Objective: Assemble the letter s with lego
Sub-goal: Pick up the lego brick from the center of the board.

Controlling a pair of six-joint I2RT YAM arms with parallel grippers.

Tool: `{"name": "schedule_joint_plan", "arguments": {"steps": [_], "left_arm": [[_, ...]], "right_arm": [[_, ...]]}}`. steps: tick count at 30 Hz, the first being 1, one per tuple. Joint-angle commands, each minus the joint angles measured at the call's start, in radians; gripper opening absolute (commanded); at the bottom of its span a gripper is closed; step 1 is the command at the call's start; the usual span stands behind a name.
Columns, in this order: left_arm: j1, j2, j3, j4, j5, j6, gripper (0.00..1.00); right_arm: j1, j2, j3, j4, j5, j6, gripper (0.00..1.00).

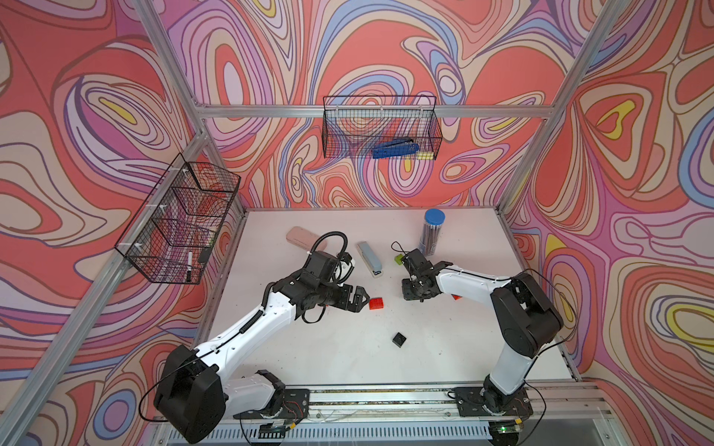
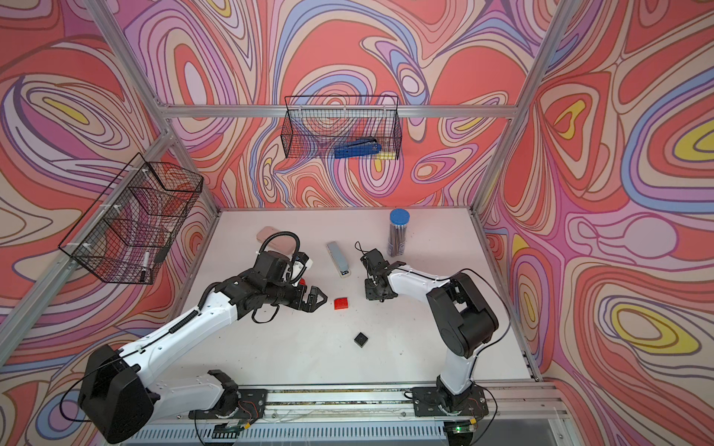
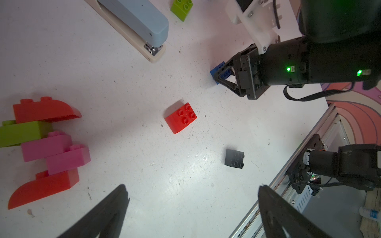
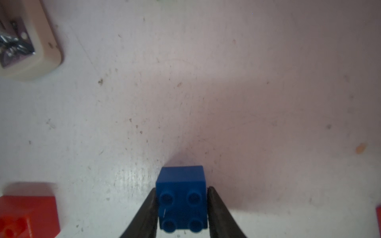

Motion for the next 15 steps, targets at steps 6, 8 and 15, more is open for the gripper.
{"name": "schedule_joint_plan", "arguments": {"steps": [6, 8, 15], "left_arm": [[-0.004, 0.012, 0.030, -0.028, 0.007, 0.021, 1.00], [-0.003, 0.012, 0.032, -0.031, 0.006, 0.024, 1.00], [-0.003, 0.001, 0.053, -0.107, -0.045, 0.065, 1.00]], "right_arm": [[-0.005, -0.010, 0.019, -0.012, 0.019, -0.003, 0.33], [-0.005, -0.010, 0.026, -0.024, 0.015, -0.003, 0.33], [0.009, -0.111, 0.017, -0.055, -0.054, 0.065, 0.29]]}}
